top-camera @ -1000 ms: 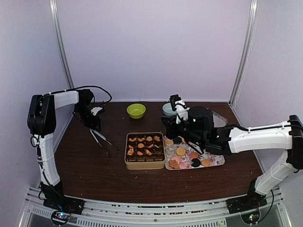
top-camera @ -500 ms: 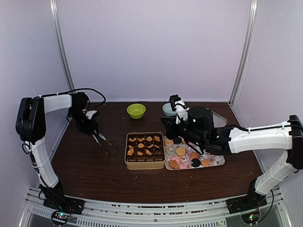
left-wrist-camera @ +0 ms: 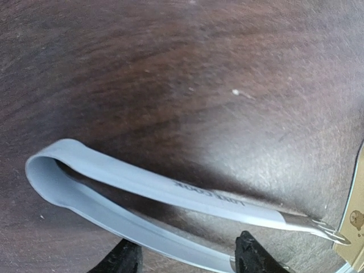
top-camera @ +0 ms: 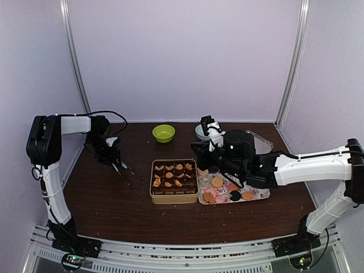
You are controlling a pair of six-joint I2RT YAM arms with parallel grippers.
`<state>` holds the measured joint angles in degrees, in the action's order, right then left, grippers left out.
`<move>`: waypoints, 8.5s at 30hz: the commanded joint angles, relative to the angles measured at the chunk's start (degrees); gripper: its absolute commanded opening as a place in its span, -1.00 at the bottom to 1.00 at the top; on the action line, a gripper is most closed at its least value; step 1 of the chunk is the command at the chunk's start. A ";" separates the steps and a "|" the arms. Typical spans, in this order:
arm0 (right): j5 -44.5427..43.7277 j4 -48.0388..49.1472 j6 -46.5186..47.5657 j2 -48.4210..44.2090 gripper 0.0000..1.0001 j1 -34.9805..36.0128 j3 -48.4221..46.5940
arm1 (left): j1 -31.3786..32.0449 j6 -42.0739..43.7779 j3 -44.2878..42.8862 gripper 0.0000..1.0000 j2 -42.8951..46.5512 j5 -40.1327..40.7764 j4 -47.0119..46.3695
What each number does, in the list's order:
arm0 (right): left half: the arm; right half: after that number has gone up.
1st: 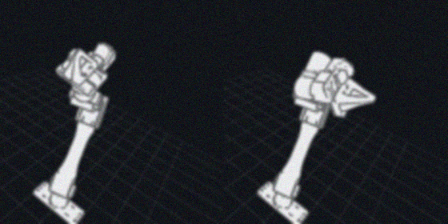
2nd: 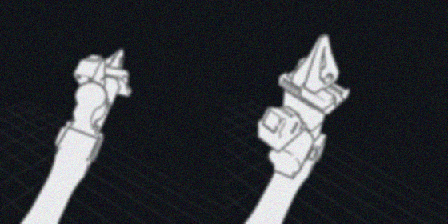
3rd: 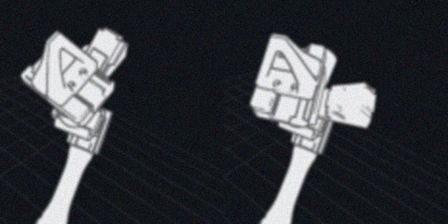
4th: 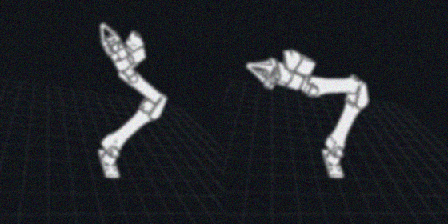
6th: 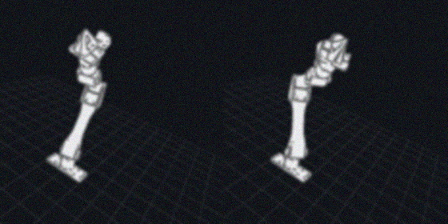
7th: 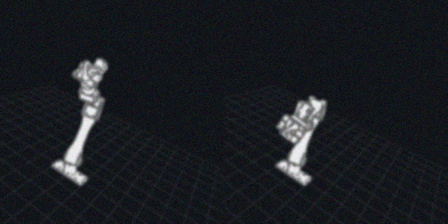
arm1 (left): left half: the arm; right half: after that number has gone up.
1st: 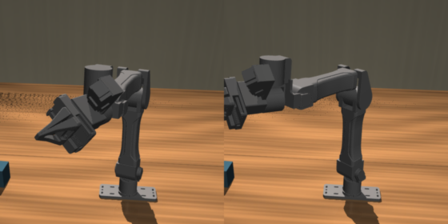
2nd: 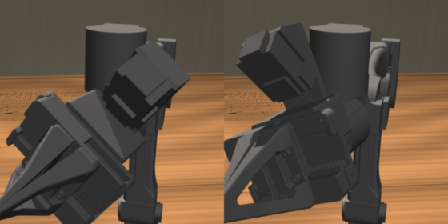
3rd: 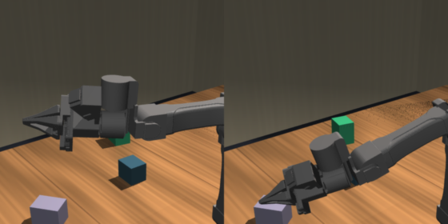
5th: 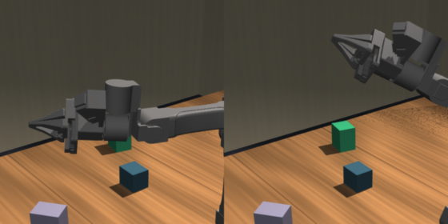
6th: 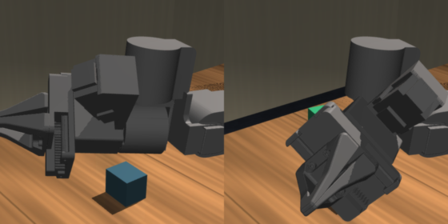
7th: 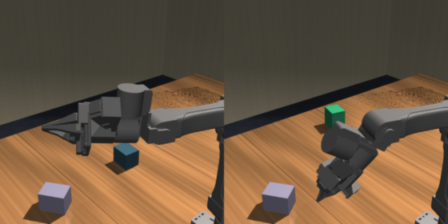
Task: Pack the cookies
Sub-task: Adjust the clamp at the center of the board, then pick up the clamp at the center of the board, then pass from the left arm to the right, then pick up the fake cookies from the plate.
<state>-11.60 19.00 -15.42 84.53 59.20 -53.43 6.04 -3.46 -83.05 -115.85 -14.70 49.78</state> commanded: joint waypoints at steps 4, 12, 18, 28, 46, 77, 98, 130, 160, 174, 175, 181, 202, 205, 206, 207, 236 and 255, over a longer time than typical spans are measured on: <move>-1.05 -1.25 0.12 -0.33 -0.97 0.46 -2.38 | -2.55 -0.09 -0.96 -0.02 -1.13 -0.58 -2.40; -1.06 -1.27 0.25 -0.49 -0.98 0.41 -2.47 | -2.55 1.66 -1.41 -0.37 -1.61 0.29 -1.93; -1.17 -1.44 0.39 -0.80 -0.98 0.39 -2.35 | -2.53 3.88 -3.50 -0.53 -1.88 0.75 -1.31; -1.05 -1.26 -0.23 -0.34 -0.98 0.41 -2.55 | 3.62 15.99 -10.90 -0.58 -2.92 8.57 3.45; -1.19 -1.36 -0.40 -0.83 -0.98 0.52 -2.33 | 1.17 3.51 1.68 0.23 5.73 7.63 -1.04; -1.83 -0.79 -0.55 -1.67 -0.98 0.88 -1.41 | 2.36 13.55 -3.04 -0.72 -1.37 9.51 -0.02; -2.01 -1.25 -0.30 -2.09 -0.98 0.91 -1.59 | 1.94 17.31 7.51 -0.54 5.20 11.65 0.68; 41.14 17.37 -20.73 5.92 0.62 -6.69 -16.82 | 14.49 30.42 -32.76 -1.00 12.93 -46.63 29.90; 46.13 19.09 -26.13 18.71 0.16 -4.73 -30.51 | 17.99 39.80 -31.36 -1.00 13.03 -53.11 39.34; 46.90 23.49 -30.69 20.40 -0.32 -4.60 -30.63 | 17.96 34.47 -29.45 -1.00 13.89 -44.96 33.03; 46.90 23.99 -30.98 20.28 -0.34 -4.62 -30.46 | 17.95 33.98 -29.15 -1.00 14.08 -44.51 32.35; 46.49 27.32 -32.40 19.35 -0.39 -5.06 -28.25 | 17.99 32.51 -28.69 -0.55 14.60 -42.70 30.86; 41.89 18.84 -20.89 8.47 -0.45 -7.78 -16.56 | 15.75 27.72 -27.81 0.04 18.59 -30.68 28.35; 39.02 14.98 -16.51 4.69 -0.45 -9.32 -11.66 | 12.96 25.62 -27.26 0.05 18.98 -26.66 27.00; 37.12 12.80 -14.44 2.90 -0.45 -9.82 -10.06 | 11.81 24.58 -27.06 0.07 19.07 -24.37 26.31; 35.09 10.99 -12.30 1.13 -0.45 -10.35 -8.39 | 10.57 23.57 -27.12 0.08 19.16 -21.69 25.73; -7.68 -10.11 4.60 -24.36 -0.45 -13.35 16.41 | -6.31 19.59 -6.12 0.95 31.34 9.09 10.49; -4.61 -12.61 0.33 -27.15 -0.17 -12.39 21.65 | -5.50 18.67 -6.22 0.96 30.62 3.07 10.59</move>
<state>-16.67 5.10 -13.72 57.43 46.26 -32.18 0.12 15.31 -89.23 -84.90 -10.55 61.34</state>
